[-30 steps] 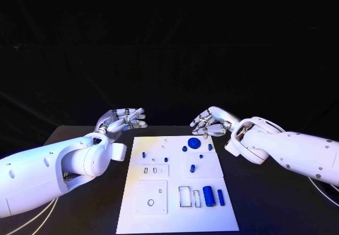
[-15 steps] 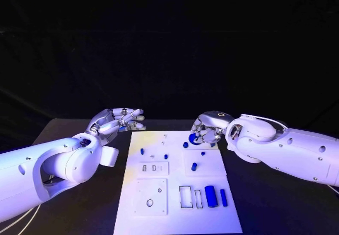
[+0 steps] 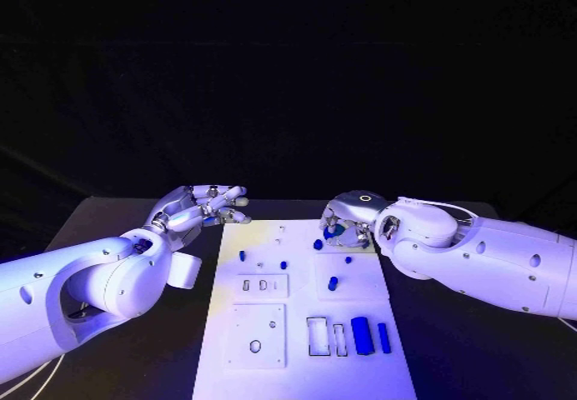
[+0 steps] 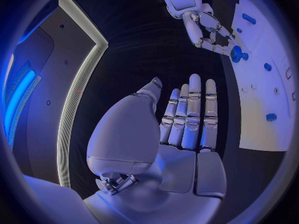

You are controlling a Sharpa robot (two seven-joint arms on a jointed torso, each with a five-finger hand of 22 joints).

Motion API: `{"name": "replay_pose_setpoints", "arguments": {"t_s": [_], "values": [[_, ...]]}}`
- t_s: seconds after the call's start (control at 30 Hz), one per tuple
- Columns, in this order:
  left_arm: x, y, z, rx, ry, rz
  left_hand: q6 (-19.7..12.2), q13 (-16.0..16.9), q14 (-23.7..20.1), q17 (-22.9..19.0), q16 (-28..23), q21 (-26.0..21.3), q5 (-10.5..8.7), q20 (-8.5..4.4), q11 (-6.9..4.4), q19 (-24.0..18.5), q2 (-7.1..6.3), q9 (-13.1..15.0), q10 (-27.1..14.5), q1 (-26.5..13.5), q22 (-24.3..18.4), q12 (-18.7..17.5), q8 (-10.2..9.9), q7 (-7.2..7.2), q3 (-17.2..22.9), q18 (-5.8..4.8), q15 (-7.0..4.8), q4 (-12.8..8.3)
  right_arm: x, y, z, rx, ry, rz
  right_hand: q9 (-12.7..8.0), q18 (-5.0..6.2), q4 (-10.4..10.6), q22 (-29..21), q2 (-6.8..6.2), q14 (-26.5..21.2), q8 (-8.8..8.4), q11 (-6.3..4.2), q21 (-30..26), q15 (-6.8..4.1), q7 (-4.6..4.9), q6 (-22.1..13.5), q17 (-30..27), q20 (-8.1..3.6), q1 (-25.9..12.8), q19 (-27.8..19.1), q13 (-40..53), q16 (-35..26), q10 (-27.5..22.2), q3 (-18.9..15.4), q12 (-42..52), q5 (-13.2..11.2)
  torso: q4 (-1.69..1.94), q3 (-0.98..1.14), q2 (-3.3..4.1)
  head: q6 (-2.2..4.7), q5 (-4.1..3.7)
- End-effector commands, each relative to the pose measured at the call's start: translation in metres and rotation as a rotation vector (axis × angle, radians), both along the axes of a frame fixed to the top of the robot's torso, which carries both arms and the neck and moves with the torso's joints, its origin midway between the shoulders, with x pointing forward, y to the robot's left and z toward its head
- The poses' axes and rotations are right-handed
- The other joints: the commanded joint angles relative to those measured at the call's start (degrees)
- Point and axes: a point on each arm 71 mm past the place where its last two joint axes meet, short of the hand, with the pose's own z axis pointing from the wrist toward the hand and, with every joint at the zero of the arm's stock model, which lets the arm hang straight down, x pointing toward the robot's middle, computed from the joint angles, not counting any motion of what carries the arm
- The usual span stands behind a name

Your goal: Assemble the parts on the task board

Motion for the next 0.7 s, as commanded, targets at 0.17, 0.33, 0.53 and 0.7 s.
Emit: {"name": "replay_pose_setpoints", "arguments": {"t_s": [0.17,0.33,0.53,0.7], "values": [[-0.001,-0.002,0.003,-0.017,-0.008,-0.021,0.0,-0.1,-0.3,0.2,0.4,0.3,0.09,-0.02,0.36,0.2,0.03,-0.1,-0.3,-0.6,0.0,-0.6,-0.4,0.52,-0.4,0.15,0.21,0.0,0.001,0.007,-0.001,-0.056,-0.024,0.01,0.1,-0.8,0.2,1.1,-0.08,3.0,-0.23,0.0,0.9,0.24,-0.2,0.3,0.9,0.06,0.5,0.5,0.1,0.8,-0.3,0.6,0.3,0.2,0.14,-0.01,0.47,0.34,-0.11],[-0.002,-0.003,0.003,-0.02,-0.007,-0.023,-0.1,-0.1,-0.5,0.3,0.5,0.3,0.09,0.01,0.5,0.1,0.12,-0.2,-0.5,-0.7,0.0,-0.8,-0.6,0.7,-0.5,0.14,0.31,-0.1,0.004,0.01,-0.002,-0.068,-0.031,0.009,0.1,-0.78,0.2,1.1,-0.09,3.0,-0.23,0.01,0.9,0.25,-0.18,0.3,0.8,0.07,0.4,0.5,0.1,0.9,-0.3,0.6,0.4,0.2,0.35,-0.05,0.59,0.35,-0.25],[-0.003,-0.003,0.003,-0.022,-0.004,-0.028,-0.2,-0.2,-0.6,0.4,0.6,0.3,0.09,0.01,0.56,0.0,0.18,-0.2,-0.5,-0.7,0.0,-0.9,-0.7,0.77,-0.5,0.15,0.36,-0.1,0.006,0.015,-0.004,-0.08,-0.026,0.018,0.1,-0.85,0.4,1.6,0.04,2.9,-0.25,0.01,1.2,0.26,-0.17,0.4,1.2,0.1,0.5,0.6,0.1,1.2,-0.3,0.9,0.5,0.2,0.43,-0.07,0.77,0.63,-0.54],[-0.003,-0.004,0.004,-0.028,0.002,-0.03,-0.4,-0.2,-0.9,0.6,0.7,0.5,0.1,0.01,0.72,0.0,0.29,-0.2,-0.8,-0.7,0.1,-1.2,-1.0,0.97,-0.6,0.16,0.49,-0.2,0.007,0.018,-0.006,-0.094,-0.029,0.02,0.1,-0.87,0.4,1.8,0.1,2.9,-0.28,0.01,1.3,0.27,-0.17,0.4,1.3,0.12,0.5,0.6,0.1,1.3,-0.3,1.0,0.5,0.2,0.48,-0.07,0.91,0.66,-0.45]]}}
